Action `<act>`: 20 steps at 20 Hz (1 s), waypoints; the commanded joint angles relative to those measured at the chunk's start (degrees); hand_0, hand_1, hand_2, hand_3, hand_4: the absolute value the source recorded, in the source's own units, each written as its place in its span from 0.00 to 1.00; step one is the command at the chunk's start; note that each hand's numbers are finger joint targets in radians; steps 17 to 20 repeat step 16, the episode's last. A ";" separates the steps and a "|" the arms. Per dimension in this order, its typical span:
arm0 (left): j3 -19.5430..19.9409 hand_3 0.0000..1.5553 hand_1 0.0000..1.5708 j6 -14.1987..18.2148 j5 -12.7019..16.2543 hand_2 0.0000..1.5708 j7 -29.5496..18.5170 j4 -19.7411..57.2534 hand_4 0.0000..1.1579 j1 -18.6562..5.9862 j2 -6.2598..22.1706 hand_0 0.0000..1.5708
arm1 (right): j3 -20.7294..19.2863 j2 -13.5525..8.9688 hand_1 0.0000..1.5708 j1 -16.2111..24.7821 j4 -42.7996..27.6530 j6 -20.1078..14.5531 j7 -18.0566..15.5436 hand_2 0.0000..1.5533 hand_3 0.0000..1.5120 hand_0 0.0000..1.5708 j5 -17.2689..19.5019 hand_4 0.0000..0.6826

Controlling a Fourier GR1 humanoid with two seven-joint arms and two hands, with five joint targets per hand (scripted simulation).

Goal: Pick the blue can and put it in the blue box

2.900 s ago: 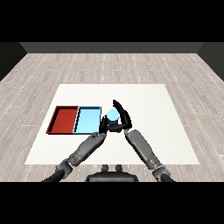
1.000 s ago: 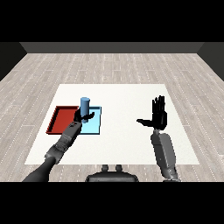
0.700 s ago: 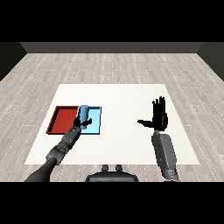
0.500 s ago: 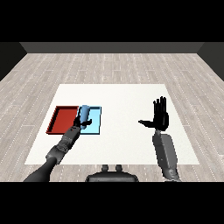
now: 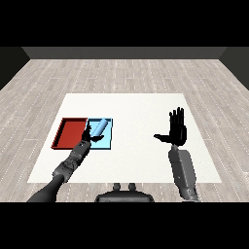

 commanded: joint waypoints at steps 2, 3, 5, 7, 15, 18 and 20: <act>4.04 0.00 0.00 6.41 2.91 0.00 -5.47 -2.24 0.00 0.89 1.34 0.00 | -0.27 0.10 0.00 -1.39 3.01 2.09 -2.67 0.00 0.00 0.00 0.34 0.00; 4.31 0.00 0.00 6.33 2.89 0.00 -7.91 -3.13 0.00 1.40 1.60 0.00 | -0.58 0.23 0.00 -0.07 1.07 1.74 -1.60 0.00 0.00 0.00 -0.55 0.00; 5.91 0.00 0.00 9.46 4.15 0.00 -10.63 -5.41 0.00 -1.03 -0.26 0.00 | 1.37 1.94 0.00 -0.26 0.27 -0.62 -1.16 0.00 0.00 0.00 1.26 0.00; 7.30 0.00 0.00 5.99 5.35 0.00 -17.42 -10.81 0.00 -0.47 -0.33 0.00 | 0.55 1.27 0.00 -1.17 1.16 1.39 -1.41 0.00 0.00 0.00 -0.17 0.00; 8.28 0.00 0.00 -14.93 9.09 0.00 -33.96 -29.68 0.00 6.28 -1.23 0.00 | 3.53 1.41 0.00 1.66 2.02 1.79 -2.42 0.00 0.00 0.00 3.37 0.00; 7.91 0.00 0.00 -15.18 9.17 0.00 -35.52 -31.92 0.00 10.22 -1.66 0.00 | 3.52 0.39 0.00 2.20 0.45 2.92 -0.09 0.00 0.00 0.00 2.09 0.00; 7.91 0.00 0.00 -15.18 9.17 0.00 -35.52 -31.92 0.00 10.22 -1.66 0.00 | 3.52 0.39 0.00 2.20 0.45 2.92 -0.09 0.00 0.00 0.00 2.09 0.00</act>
